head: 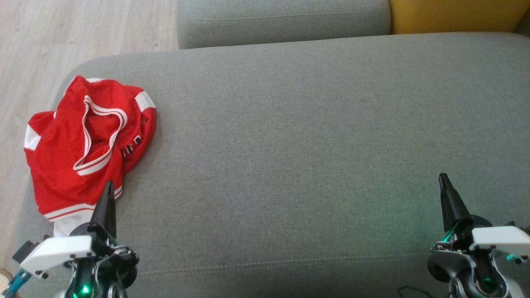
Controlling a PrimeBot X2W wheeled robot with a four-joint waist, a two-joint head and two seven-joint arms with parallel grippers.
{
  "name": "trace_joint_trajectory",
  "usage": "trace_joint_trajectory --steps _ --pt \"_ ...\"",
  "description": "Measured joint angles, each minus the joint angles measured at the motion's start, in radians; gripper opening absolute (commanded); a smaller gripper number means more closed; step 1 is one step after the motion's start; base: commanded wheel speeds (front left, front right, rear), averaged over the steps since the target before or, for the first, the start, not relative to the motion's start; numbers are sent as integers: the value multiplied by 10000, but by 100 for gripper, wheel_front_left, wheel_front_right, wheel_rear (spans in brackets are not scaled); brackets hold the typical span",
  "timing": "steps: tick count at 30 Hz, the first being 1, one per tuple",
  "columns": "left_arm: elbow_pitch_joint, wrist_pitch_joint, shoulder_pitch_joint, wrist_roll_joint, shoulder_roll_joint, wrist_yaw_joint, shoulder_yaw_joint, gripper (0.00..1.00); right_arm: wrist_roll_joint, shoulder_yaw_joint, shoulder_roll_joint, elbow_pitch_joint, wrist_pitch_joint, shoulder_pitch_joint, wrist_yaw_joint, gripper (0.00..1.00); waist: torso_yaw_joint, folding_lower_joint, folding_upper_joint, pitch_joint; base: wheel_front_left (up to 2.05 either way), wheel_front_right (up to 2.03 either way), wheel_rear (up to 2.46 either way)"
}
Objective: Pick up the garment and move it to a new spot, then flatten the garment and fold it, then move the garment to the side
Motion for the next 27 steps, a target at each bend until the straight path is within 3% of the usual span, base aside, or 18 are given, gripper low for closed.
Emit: trace_joint_trajectory --steps 27 --pt "0 0 0 0 0 0 0 0 0 0 0 0 0 0 0 0 0 0 0 0 0 0 0"
